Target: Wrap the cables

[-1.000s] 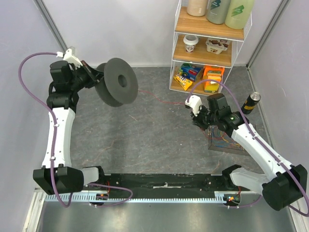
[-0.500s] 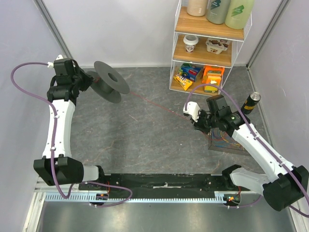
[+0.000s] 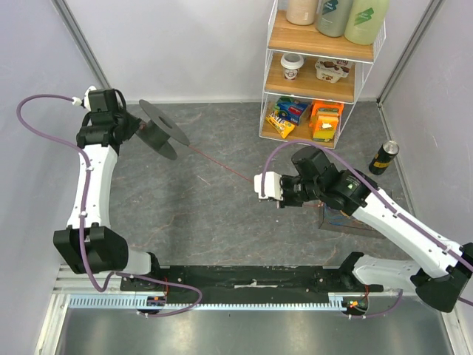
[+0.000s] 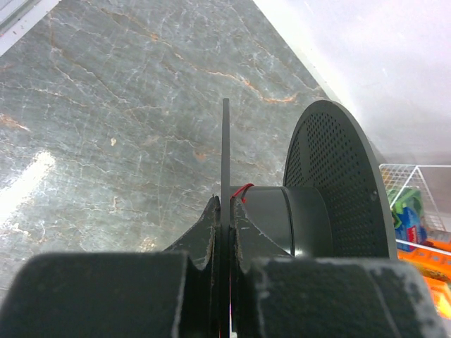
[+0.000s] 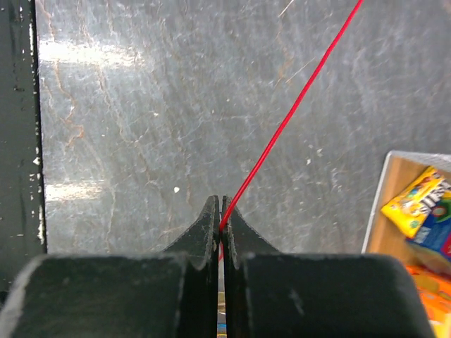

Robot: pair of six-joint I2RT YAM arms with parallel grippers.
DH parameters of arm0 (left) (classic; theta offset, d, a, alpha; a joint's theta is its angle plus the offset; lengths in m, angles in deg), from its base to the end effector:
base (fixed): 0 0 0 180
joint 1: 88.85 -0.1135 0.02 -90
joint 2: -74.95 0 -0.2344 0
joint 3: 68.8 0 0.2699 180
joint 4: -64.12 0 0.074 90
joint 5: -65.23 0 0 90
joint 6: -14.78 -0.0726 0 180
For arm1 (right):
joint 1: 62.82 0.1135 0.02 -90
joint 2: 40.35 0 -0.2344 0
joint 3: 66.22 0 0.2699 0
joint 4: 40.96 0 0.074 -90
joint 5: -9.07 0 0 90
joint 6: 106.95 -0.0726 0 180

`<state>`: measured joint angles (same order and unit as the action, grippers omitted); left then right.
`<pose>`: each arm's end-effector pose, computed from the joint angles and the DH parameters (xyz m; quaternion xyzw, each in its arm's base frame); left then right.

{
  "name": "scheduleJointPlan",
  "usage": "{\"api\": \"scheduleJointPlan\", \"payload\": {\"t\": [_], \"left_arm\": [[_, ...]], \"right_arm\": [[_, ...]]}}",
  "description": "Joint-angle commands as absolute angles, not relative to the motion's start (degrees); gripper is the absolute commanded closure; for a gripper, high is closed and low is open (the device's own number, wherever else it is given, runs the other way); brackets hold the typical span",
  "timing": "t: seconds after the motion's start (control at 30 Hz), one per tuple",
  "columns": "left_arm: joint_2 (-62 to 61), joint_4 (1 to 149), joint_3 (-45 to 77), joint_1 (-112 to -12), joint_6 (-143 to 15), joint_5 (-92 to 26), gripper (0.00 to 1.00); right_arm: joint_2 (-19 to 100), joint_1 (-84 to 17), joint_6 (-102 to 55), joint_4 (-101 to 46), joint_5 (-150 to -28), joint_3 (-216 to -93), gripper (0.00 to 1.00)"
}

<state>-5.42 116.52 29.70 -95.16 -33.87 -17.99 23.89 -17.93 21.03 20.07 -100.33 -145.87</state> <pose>0.3549 0.0479 0.3463 -0.3818 0.7961 -0.0906 0.4607 0.1799 0.2133 0.2945 -0.6517 0.6421 0.1782 0.3622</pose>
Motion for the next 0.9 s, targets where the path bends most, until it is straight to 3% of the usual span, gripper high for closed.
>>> {"api": "scheduleJointPlan", "payload": {"t": [0.0,0.43,0.87], "left_arm": [[-6.43,108.44,32.47,-96.23,-38.03,-9.65,0.98],[-11.00,105.27,28.69,-89.64,-49.54,-5.18,0.98],[-10.04,96.75,20.61,-79.36,-61.85,1.24,0.98]], "right_arm": [[23.72,-15.45,25.06,24.53,-97.90,-151.92,1.00],[28.73,-6.92,31.13,21.11,-90.87,-162.21,1.00],[31.98,-6.39,27.27,13.20,-87.70,-172.40,1.00]]}}
